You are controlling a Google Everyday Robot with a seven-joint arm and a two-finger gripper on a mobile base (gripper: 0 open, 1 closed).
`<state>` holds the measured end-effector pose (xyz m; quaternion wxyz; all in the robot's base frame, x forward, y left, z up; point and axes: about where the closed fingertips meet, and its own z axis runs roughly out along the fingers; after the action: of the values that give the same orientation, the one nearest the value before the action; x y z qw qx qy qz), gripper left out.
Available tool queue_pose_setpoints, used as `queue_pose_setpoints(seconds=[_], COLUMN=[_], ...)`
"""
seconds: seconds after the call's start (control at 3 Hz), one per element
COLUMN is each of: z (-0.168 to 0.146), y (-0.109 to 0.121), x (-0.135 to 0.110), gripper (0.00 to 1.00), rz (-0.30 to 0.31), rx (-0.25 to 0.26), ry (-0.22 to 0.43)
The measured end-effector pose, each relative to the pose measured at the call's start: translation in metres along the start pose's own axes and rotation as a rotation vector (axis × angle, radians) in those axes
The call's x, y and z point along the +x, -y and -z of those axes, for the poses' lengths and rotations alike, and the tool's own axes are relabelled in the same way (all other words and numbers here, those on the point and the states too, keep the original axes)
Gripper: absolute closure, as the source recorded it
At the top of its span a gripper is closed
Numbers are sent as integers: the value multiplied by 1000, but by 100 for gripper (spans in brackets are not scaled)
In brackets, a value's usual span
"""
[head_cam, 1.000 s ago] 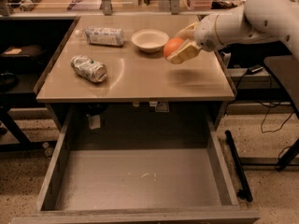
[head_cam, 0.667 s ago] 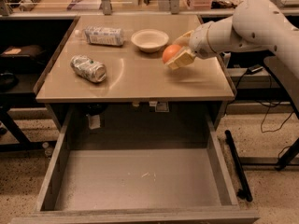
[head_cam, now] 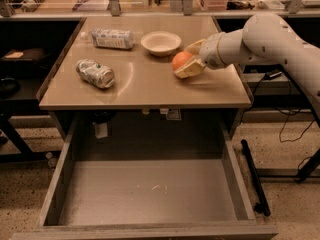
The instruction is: Pick orange from top drawer and place on counter
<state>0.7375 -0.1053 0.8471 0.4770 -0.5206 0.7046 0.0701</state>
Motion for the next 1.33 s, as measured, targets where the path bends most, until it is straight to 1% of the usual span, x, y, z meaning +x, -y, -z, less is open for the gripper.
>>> queue_pose_setpoints(seconds=[0.33,0.67,1.33], z=[0,0,0], y=[0,0,0], x=[0,0,0], gripper=[78,56,8], rz=[0,0,0], rx=[0,0,-1], ry=[0,0,0])
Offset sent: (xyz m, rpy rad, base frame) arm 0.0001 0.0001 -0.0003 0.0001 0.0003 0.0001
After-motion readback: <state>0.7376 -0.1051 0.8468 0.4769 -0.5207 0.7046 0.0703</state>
